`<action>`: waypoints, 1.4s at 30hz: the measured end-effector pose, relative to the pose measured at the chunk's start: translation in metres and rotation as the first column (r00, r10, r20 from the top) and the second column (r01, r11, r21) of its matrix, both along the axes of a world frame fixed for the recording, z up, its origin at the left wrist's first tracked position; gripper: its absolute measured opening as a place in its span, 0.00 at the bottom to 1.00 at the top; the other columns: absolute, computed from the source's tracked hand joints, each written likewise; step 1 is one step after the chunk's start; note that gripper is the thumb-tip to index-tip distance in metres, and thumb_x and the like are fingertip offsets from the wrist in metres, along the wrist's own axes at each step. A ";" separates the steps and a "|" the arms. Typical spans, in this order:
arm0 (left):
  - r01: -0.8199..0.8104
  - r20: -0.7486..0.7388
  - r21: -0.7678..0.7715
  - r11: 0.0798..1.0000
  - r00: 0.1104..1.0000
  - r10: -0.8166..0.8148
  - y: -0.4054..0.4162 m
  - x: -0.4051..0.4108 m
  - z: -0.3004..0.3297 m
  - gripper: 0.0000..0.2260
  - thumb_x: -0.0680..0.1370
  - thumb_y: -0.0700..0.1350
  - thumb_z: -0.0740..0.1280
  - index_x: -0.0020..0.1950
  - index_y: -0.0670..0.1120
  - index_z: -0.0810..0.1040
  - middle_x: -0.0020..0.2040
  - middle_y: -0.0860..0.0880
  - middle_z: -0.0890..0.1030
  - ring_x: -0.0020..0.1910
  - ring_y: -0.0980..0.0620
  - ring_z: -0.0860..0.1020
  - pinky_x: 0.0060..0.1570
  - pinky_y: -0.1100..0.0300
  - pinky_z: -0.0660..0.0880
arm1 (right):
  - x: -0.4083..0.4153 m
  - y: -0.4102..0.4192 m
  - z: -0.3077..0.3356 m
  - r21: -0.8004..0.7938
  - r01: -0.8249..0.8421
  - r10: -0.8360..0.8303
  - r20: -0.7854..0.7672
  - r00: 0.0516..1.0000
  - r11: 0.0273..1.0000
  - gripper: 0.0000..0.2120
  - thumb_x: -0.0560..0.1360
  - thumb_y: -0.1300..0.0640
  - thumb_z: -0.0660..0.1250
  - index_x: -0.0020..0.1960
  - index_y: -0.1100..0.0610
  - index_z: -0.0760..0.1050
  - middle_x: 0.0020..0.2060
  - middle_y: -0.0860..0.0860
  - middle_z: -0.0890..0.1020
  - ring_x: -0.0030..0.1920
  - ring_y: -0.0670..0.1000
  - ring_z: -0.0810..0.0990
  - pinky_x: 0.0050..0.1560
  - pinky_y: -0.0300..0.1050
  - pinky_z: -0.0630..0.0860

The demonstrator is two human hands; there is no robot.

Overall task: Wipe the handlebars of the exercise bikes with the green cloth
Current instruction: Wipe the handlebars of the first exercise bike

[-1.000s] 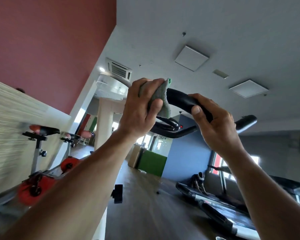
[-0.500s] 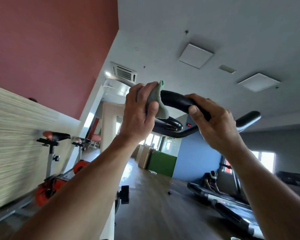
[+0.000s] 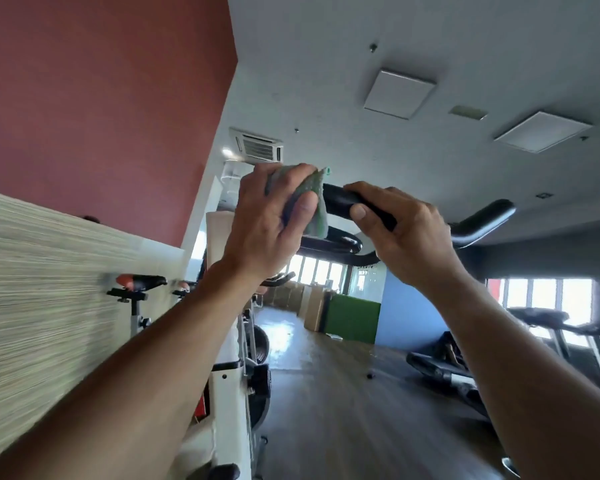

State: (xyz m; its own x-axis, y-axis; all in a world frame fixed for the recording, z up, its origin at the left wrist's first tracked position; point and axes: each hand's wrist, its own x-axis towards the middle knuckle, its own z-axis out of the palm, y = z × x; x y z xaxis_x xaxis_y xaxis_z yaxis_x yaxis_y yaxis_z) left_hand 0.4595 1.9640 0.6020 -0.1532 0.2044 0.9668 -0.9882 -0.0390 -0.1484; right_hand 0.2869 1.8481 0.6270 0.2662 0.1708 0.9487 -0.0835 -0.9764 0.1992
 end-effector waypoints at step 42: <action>0.089 -0.457 0.757 0.647 0.780 0.428 0.083 -0.125 0.069 0.15 0.82 0.46 0.63 0.65 0.40 0.78 0.66 0.40 0.76 0.72 0.43 0.67 0.68 0.43 0.69 | -0.054 0.009 0.049 0.419 0.005 0.262 -0.579 0.772 0.908 0.24 0.76 0.45 0.65 0.68 0.55 0.77 0.66 0.52 0.79 0.67 0.58 0.76 0.69 0.58 0.66</action>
State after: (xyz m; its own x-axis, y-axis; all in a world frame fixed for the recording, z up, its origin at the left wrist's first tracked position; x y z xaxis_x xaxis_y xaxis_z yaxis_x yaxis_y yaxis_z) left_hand 0.3345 2.0467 0.6709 0.4976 -0.5436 0.6760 -0.8661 -0.3545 0.3525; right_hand 0.2331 1.8571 0.6759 0.8091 -0.0850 0.5815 0.0567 -0.9735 -0.2213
